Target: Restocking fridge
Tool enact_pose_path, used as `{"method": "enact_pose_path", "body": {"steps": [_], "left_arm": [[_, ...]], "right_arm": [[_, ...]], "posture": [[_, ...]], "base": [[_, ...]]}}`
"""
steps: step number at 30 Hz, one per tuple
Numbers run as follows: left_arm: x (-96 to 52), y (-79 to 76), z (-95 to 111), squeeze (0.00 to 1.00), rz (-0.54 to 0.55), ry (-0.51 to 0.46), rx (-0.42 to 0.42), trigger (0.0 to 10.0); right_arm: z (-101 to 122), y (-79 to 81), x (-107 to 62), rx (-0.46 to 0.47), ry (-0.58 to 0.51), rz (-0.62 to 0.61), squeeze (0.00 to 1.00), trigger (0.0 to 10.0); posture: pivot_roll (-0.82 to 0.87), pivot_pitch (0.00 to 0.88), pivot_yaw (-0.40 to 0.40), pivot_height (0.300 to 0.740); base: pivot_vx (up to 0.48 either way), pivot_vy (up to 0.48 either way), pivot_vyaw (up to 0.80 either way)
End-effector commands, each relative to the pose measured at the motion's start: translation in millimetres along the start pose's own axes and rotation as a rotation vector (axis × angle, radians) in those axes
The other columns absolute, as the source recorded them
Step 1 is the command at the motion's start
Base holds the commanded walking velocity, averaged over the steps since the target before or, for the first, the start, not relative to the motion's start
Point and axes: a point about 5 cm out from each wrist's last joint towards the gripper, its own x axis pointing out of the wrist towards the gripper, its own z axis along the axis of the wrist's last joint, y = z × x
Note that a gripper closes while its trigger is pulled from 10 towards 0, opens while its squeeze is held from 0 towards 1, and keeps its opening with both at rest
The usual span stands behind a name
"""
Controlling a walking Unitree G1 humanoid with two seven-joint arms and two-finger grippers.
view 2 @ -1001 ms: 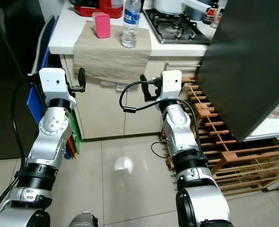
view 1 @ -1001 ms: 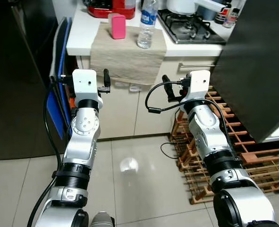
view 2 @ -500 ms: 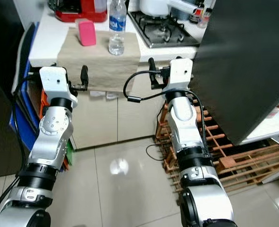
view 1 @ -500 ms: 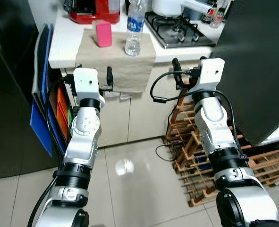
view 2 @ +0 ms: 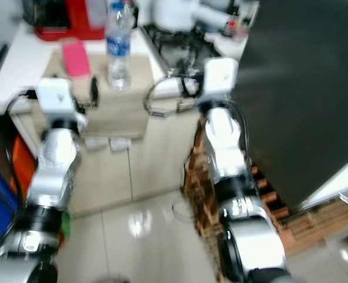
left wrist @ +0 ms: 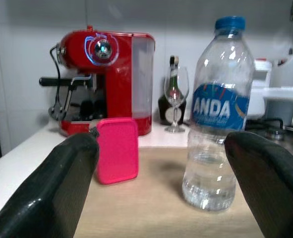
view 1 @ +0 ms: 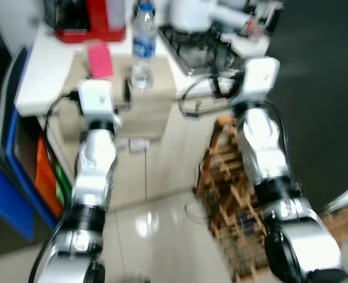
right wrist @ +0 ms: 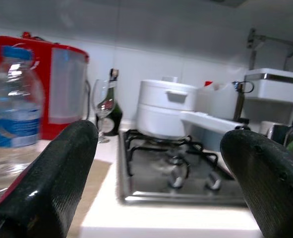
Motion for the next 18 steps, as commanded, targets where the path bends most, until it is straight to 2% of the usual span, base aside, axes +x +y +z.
{"method": "enact_pose_path", "body": {"steps": [1, 10, 15, 18], "left_arm": [[2.2, -5.6, 11, 0.0, 0.004, -0.061, -0.003, 10.0], [5.1, -7.4, 18, 0.0, 0.003, -0.083, 0.033, 10.0], [4.1, -10.3, 17, 0.0, -0.009, -0.075, 0.039, 10.0], [4.9, -12.9, 15, 0.0, -0.023, -0.062, 0.062, 10.0]], "right_arm": [[11, -6.1, 5.4, 0.007, -0.032, -0.013, 0.51, 10.0], [25, -0.8, 10.9, 0.001, -0.078, 0.018, 0.54, 10.0], [17, 0.2, 7.4, 0.028, -0.046, 0.013, 0.55, 10.0], [7, -2.2, 4.7, 0.035, 0.008, -0.018, 0.51, 10.0]], "posture": [[-0.03, 0.0, -0.043, 0.74], [-0.02, 0.0, -0.044, 0.74], [-0.02, 0.0, -0.043, 0.74], [-0.02, 0.0, -0.043, 0.74]], "base": [[0.0, 0.0, 0.61], [0.0, 0.0, 0.57], [0.0, 0.0, 0.53], [0.0, 0.0, 0.55]]}}
